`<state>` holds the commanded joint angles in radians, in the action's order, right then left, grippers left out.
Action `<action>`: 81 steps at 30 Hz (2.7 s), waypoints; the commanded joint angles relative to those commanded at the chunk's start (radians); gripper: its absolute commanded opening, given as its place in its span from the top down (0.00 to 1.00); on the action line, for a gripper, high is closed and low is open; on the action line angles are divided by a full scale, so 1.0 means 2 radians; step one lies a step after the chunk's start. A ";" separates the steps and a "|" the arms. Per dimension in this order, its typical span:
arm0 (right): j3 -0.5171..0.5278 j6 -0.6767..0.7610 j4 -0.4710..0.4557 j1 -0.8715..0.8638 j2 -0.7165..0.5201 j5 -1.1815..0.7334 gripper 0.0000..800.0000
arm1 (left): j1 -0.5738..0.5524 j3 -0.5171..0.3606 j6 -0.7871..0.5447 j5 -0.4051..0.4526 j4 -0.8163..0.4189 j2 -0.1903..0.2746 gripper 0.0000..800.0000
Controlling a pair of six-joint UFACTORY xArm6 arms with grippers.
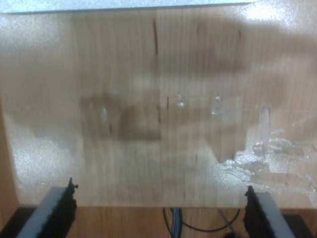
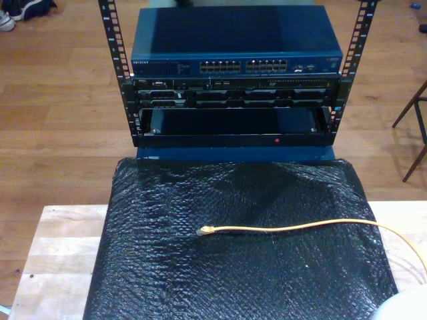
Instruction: Grab the cable and plug it in
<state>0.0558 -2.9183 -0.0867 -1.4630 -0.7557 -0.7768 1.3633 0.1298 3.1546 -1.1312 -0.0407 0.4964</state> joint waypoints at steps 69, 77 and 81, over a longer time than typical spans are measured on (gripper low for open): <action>-0.274 0.173 0.097 0.081 0.049 -0.232 0.00 | -0.107 0.215 0.153 -0.265 0.052 0.011 0.00; -0.327 0.287 0.098 0.154 0.098 -0.238 0.00 | -0.226 0.222 0.273 -0.276 0.084 0.012 0.00; -0.352 0.330 0.115 0.192 0.113 -0.260 0.00 | -0.272 0.224 0.319 -0.276 0.089 0.010 0.00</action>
<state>-0.6485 -2.2586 0.1435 -1.0794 -0.5301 -1.2969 0.8201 0.5779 3.7929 -1.6836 0.1373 0.5163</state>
